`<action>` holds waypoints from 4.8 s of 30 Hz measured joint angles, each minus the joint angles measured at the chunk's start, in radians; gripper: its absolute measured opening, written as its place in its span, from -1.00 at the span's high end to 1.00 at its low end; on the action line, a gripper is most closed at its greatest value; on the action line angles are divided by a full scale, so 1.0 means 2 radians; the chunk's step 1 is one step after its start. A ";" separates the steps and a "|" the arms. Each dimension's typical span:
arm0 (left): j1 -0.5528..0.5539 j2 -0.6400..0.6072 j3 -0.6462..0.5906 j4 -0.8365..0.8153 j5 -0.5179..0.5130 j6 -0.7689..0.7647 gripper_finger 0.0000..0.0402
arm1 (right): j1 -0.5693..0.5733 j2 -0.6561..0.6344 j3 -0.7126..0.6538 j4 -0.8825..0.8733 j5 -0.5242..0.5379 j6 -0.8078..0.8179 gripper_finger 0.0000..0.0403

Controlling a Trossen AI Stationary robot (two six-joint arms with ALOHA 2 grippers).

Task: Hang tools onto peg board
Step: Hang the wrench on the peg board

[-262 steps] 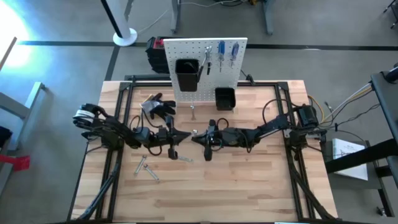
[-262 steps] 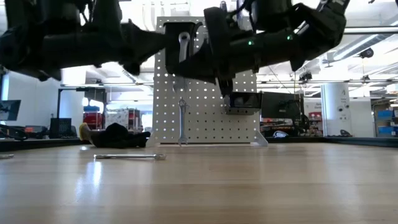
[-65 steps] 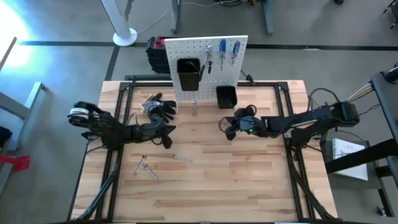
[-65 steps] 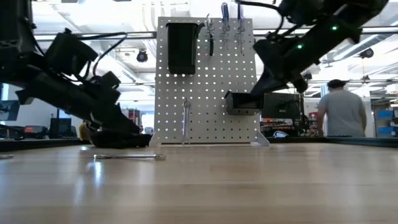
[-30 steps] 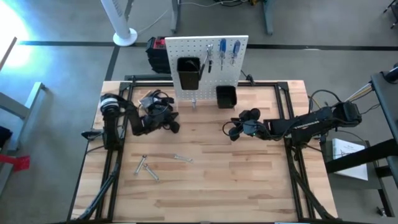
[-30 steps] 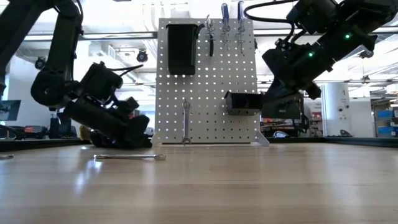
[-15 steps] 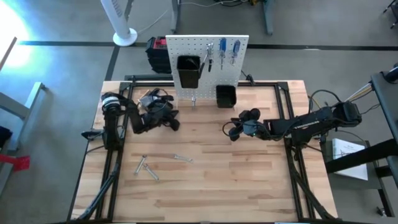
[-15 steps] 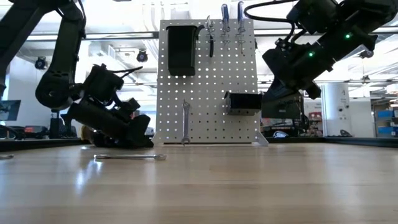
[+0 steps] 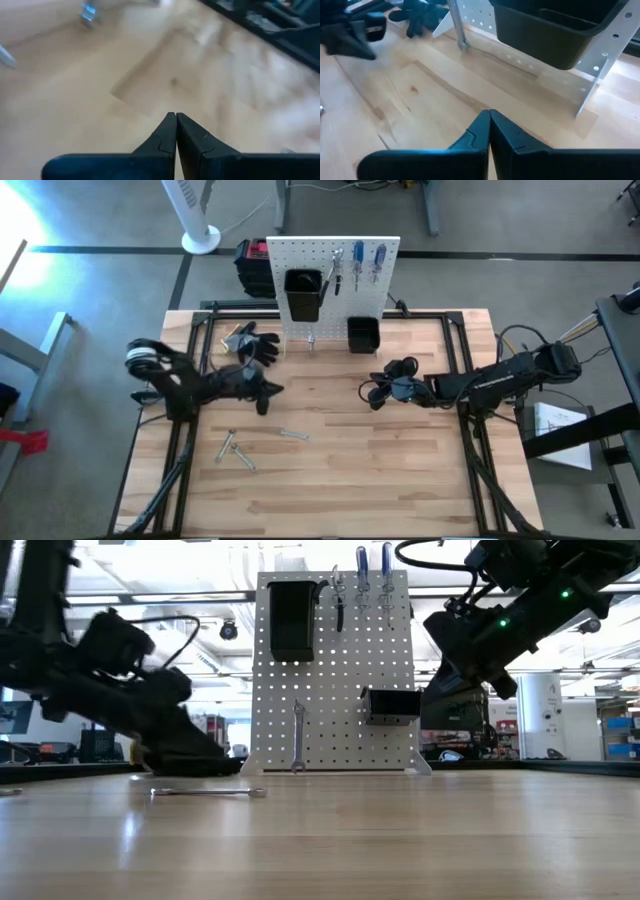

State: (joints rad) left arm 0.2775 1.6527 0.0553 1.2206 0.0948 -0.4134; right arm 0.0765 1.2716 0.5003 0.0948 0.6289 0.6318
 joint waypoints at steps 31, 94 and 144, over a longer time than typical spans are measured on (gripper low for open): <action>-0.163 -0.036 0.222 -0.500 0.000 0.086 0.38 | 0.000 0.000 0.000 0.044 -0.046 -0.028 0.23; -0.164 -0.017 0.277 -0.561 -0.004 0.090 0.42 | 0.013 0.173 0.016 0.255 -0.122 -0.151 0.37; -0.229 -0.014 0.306 -0.728 -0.047 0.185 0.61 | 0.006 0.167 0.019 0.142 -0.134 -0.065 0.79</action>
State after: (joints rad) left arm -0.1802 1.6253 0.6666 -0.2355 0.0010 -0.0425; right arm 0.0883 1.6051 0.5392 0.3789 0.3616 0.5013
